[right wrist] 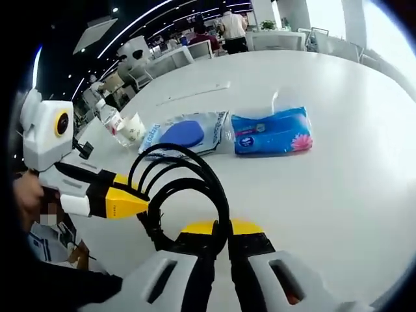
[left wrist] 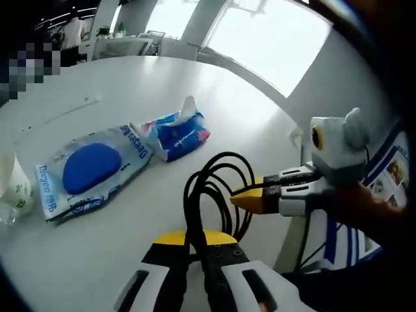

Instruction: Arrange the tabletop items into an orderly group along one side of the table until the central work area is clear of visible clutter.

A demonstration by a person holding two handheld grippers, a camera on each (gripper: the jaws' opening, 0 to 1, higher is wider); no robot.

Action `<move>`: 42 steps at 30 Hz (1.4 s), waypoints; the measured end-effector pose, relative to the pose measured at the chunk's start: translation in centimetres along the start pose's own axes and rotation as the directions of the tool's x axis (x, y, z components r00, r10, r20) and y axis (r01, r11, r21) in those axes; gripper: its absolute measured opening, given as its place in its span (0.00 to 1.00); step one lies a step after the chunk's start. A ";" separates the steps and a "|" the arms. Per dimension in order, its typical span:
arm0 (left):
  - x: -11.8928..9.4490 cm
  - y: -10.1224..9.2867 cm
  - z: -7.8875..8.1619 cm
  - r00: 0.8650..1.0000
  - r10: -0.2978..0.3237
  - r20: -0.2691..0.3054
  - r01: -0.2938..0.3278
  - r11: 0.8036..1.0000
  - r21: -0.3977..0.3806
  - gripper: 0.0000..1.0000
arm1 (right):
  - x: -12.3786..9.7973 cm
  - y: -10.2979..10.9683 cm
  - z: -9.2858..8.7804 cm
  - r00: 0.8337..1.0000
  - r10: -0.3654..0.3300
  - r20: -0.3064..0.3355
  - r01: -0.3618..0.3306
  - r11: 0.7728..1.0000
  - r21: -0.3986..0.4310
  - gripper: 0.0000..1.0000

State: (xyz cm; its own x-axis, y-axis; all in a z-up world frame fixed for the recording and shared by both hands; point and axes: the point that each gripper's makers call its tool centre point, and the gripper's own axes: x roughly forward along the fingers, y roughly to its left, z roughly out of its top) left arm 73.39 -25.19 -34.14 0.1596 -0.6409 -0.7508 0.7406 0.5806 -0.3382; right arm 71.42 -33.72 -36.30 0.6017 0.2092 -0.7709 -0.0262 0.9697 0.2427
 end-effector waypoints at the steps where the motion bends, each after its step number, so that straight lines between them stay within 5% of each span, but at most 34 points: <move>1: 0.1 0.1 0.1 1.000 0.000 0.000 0.000 1.000 -0.002 0.04 | -0.1 -0.1 0.2 1.000 -0.001 0.001 0.001 1.000 -0.001 0.02; 23: 2.9 2.0 2.2 0.999 0.001 -0.047 -0.002 1.000 -0.031 0.04 | 2.0 -1.9 1.7 0.999 -0.007 -0.051 0.009 1.000 0.028 0.02; 42: 5.1 3.7 0.7 0.995 0.025 -0.097 -0.035 0.995 -0.098 0.04 | 4.4 -2.3 0.2 0.995 -0.004 -0.104 0.010 0.998 0.056 0.03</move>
State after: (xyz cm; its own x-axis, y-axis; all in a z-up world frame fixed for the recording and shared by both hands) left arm 77.41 -26.72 -38.81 0.1139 -0.5744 -0.8106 0.6669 0.6490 -0.3662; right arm 74.26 -35.09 -40.17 0.5151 0.2171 -0.8292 0.0242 0.9633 0.2673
